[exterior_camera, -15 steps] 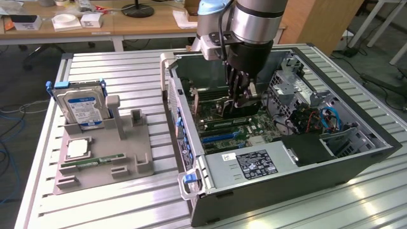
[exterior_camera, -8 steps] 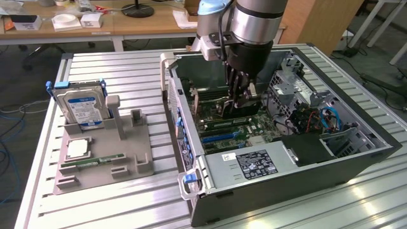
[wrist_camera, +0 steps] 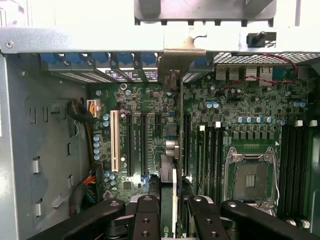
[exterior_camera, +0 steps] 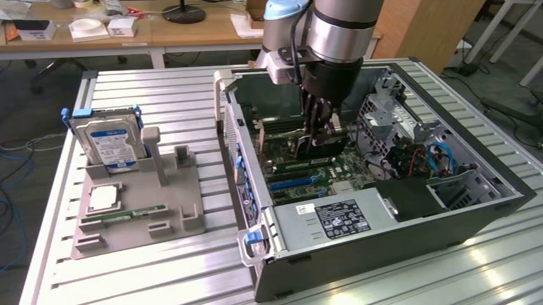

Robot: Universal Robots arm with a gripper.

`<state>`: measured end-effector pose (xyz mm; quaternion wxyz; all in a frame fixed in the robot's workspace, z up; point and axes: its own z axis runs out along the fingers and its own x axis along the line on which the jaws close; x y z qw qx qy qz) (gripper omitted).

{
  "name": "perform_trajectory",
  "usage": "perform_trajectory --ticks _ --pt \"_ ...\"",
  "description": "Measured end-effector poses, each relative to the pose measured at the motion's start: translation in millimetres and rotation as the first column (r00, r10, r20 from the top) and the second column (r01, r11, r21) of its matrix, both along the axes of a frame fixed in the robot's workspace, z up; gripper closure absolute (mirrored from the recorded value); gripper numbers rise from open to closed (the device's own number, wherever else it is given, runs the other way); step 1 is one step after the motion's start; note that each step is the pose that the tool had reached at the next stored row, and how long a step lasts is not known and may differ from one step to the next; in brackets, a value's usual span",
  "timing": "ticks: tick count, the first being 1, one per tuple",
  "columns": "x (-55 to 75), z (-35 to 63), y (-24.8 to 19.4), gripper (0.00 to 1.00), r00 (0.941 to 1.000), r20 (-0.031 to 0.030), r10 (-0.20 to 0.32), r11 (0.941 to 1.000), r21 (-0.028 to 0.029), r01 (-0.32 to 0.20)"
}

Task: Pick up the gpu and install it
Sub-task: 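Insert the gpu into the slot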

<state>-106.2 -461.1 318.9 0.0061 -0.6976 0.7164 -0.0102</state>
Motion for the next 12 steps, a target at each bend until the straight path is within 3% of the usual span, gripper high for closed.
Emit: perform_trajectory --ticks 12 --pt "-0.4 -8.3 3.6 0.74 1.0000 -0.0002 0.000 1.0000 -0.0002 0.000"
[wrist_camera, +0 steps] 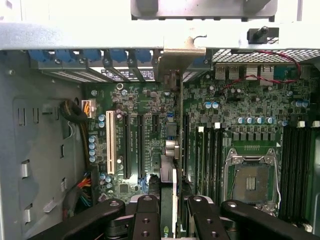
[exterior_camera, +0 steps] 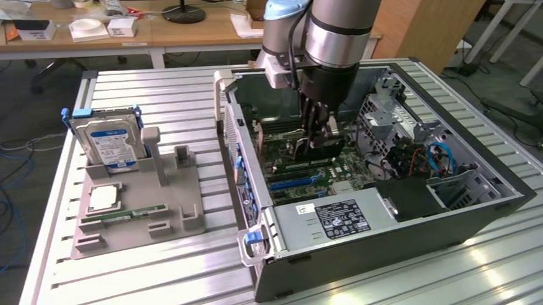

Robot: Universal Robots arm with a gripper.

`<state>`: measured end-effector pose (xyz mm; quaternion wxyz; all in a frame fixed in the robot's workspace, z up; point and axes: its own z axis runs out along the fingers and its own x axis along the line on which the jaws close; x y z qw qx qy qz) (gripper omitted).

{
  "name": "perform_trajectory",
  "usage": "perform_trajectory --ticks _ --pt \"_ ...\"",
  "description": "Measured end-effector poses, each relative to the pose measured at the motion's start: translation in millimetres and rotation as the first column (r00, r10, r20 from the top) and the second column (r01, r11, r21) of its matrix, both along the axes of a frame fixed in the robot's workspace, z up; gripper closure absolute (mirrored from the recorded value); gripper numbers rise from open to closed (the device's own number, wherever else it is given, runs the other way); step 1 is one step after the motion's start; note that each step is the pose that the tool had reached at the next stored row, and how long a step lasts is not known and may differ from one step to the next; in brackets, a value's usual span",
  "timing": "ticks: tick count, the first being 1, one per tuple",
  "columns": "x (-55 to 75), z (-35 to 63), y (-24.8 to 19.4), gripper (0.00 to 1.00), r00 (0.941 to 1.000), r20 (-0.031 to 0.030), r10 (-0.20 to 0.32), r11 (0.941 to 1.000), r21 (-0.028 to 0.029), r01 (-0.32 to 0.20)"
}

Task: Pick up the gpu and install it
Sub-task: 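Insert the gpu into the slot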

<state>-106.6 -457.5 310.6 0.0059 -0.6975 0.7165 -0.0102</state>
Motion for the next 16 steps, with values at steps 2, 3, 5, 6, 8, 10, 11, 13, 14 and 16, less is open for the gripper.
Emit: perform_trajectory --ticks 2,3,5,6,8,10,11,13,14,16 --pt "-0.3 -0.6 0.0 0.74 1.0000 0.0001 0.000 1.0000 0.0002 0.000" --pt "-0.6 -1.0 0.0 0.74 1.0000 0.0002 0.000 1.0000 0.0003 0.000" --pt "-0.8 -2.3 0.0 0.74 1.0000 0.0001 0.000 1.0000 0.0002 0.000" --pt "-0.9 -3.4 0.0 0.74 1.0000 0.0001 0.000 1.0000 0.0001 0.000" --pt "-1.1 -6.7 0.0 0.74 1.0000 0.0001 0.000 1.0000 0.0001 0.000" --pt "-1.2 -9.4 0.0 0.74 1.0000 0.0001 0.000 1.0000 0.0002 0.000" --pt "-1.3 -10.5 0.0 0.74 1.0000 0.0001 0.000 1.0000 0.0002 0.000" --pt "-1.7 -12.4 0.0 0.74 1.0000 0.0001 0.000 1.0000 0.0002 0.000" --pt "-2.0 -13.2 0.0 0.74 1.0000 0.0001 0.000 1.0000 0.0001 0.000" --pt "-2.3 -15.0 0.0 0.74 1.0000 0.0001 0.000 1.0000 0.0002 0.000"
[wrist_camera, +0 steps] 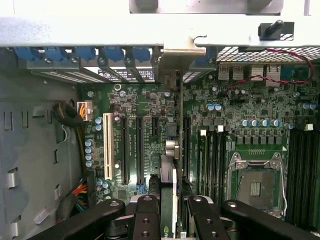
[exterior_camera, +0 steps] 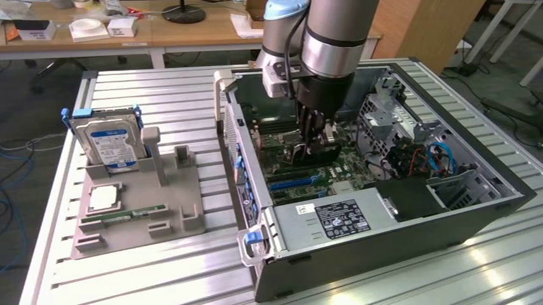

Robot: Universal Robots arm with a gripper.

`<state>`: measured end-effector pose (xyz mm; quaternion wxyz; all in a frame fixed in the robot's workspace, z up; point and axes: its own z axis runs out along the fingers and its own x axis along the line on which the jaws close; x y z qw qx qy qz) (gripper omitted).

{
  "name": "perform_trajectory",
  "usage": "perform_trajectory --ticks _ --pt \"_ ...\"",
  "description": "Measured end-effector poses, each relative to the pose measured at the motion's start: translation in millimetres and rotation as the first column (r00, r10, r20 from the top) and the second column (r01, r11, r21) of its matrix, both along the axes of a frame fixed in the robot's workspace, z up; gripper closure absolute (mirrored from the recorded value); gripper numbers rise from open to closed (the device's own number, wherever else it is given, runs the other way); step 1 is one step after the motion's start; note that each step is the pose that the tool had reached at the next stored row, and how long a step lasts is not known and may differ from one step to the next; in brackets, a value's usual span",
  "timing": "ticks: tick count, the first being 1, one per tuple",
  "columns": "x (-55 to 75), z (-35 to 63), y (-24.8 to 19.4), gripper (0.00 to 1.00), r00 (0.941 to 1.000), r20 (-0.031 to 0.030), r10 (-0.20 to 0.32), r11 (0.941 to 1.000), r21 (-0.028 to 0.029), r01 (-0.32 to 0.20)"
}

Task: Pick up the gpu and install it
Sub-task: 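Insert the gpu into the slot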

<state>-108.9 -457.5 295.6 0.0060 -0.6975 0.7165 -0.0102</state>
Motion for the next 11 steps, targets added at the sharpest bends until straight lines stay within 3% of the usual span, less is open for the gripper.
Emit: perform_trajectory --ticks 11 --pt "-2.3 -8.6 0.0 0.74 1.0000 0.0000 0.000 1.0000 0.0000 0.000"
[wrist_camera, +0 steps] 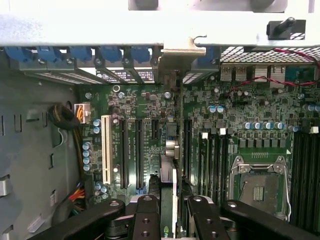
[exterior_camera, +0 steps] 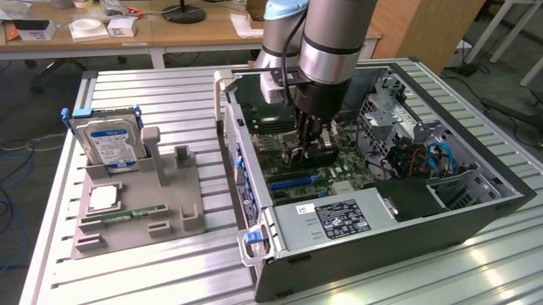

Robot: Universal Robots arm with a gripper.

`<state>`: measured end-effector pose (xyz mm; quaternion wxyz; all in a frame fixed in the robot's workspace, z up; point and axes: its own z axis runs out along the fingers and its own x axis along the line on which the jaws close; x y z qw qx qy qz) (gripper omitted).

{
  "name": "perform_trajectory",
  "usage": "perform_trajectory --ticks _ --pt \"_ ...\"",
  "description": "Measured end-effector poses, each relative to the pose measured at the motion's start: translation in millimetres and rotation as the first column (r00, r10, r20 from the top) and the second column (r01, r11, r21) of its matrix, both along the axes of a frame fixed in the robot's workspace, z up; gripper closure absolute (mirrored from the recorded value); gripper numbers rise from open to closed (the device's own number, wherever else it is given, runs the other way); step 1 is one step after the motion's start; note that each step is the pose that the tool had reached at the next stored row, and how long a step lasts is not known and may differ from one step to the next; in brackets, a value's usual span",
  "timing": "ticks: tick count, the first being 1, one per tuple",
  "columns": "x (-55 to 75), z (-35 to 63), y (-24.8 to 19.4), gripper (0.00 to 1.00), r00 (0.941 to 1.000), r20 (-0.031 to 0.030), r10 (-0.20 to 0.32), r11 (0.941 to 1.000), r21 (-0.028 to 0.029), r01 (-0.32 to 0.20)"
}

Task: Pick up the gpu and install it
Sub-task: 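Insert the gpu into the slot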

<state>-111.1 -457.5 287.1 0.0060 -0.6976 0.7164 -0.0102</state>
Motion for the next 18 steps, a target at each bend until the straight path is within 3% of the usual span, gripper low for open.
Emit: perform_trajectory --ticks 18 --pt "-0.6 -14.8 0.0 0.74 1.0000 -0.0001 0.000 1.0000 -0.0001 0.000"
